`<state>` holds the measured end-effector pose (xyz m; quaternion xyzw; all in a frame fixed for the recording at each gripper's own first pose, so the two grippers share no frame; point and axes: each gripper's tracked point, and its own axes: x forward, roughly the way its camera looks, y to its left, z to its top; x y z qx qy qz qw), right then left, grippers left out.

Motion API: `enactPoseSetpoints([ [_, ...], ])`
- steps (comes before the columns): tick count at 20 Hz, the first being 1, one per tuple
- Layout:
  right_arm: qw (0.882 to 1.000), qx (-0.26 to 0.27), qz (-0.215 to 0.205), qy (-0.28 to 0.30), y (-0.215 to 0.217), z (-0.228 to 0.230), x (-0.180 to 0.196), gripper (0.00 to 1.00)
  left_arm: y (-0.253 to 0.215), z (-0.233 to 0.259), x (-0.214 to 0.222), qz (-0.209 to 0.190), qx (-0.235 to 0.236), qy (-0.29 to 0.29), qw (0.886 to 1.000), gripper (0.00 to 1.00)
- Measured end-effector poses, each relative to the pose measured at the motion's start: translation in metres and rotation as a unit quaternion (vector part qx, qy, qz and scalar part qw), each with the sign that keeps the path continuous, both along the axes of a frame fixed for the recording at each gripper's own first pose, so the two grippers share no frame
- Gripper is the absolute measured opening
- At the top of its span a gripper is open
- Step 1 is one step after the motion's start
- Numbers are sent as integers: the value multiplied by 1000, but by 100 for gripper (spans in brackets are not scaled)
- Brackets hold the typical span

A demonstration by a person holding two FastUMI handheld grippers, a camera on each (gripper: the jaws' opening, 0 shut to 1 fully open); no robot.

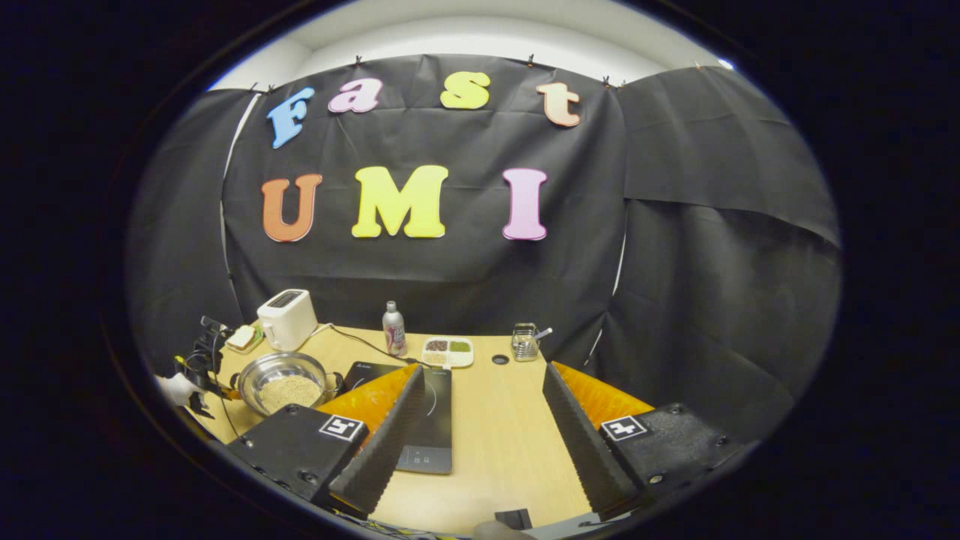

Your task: First push the handle of the pot to place it horizontally, then grasp the pot with both hands and set it on the induction cooktop.

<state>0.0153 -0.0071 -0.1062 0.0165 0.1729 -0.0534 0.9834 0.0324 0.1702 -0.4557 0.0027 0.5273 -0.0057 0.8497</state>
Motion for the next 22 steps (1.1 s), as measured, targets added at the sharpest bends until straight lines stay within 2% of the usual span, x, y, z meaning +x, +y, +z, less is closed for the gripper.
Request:
enactPoseSetpoints([
  [1, 1000, 0, -1, 2, 0, 0, -1, 99, 2, -2, 1, 3, 0, 2, 1000, 10],
  [2, 1000, 1, -1, 4, 0, -2, -2, 99, 5, -3, 3, 7, -1, 2, 1000, 0],
  [8, 1000, -4, -2, 10, 3, -4, -2, 99, 18, -6, 20, 17, -2, -1, 1000, 0],
  [9, 1000, -5, -2, 12, 4, -4, -2, 100, 21, -7, 22, 21, -3, -2, 1000, 10],
  [14, 1000, -9, 2, 17, 10, -6, -3, 99, 31, -9, 38, 28, -8, -4, 1000, 10],
  [15, 1000, -10, 4, 18, 11, -7, -3, 99, 33, -10, 40, 27, -6, -4, 1000, 0],
  [16, 1000, -10, 5, 19, 12, -7, -3, 99, 34, -10, 43, 24, -5, -4, 1000, 10],
  [19, 1000, -8, 13, 25, 18, -9, -3, 100, 37, -11, 47, 23, -6, -3, 1000, 10],
  [20, 999, -10, 16, 26, 19, -11, -3, 100, 38, -11, 51, 24, -6, -6, 1000, 0],
  [22, 999, -10, 28, 31, 24, -15, -1, 99, 39, -11, 56, 29, -8, -5, 1000, 0],
])
